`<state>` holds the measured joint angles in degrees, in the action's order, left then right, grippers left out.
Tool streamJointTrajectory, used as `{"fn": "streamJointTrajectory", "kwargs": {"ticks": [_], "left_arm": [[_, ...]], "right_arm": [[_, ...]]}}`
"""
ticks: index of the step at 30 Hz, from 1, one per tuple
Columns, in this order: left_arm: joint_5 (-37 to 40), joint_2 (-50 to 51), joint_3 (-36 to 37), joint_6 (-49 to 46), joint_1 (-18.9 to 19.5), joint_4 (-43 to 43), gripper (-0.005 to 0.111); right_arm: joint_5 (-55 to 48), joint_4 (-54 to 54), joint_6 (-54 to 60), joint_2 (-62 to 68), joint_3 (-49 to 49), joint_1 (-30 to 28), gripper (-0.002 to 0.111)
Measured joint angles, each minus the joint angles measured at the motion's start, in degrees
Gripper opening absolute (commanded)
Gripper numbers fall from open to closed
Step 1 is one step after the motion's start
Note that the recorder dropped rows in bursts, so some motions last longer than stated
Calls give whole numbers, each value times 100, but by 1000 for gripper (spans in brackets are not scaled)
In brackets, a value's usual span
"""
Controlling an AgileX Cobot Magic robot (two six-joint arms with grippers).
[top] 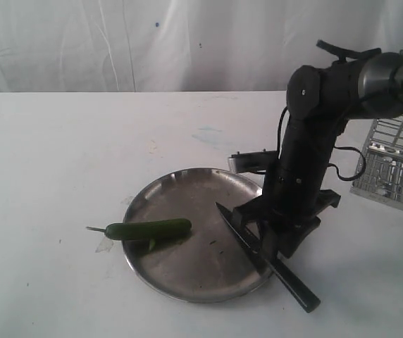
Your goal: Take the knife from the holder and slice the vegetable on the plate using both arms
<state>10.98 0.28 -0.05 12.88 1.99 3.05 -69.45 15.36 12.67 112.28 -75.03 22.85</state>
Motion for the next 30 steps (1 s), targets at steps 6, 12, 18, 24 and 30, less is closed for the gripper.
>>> {"fn": "streamJointTrajectory", "kwargs": {"ticks": [6,12,18,24,30], "left_arm": [[0,0,0,0,0,0,0],[0,0,0,0,0,0,0],[0,0,0,0,0,0,0],[0,0,0,0,0,0,0],[0,0,0,0,0,0,0]], "right_arm": [[-13,-230,-12,-121,-502,-30,31],[-13,-671,-245,-449,-809,-568,28],[-15,574,386,-458,-637,-1658,28],[-18,1576,1384,-458,100,-2342,28],[-18,2488,2441,-458,997,-2575,28]]}}
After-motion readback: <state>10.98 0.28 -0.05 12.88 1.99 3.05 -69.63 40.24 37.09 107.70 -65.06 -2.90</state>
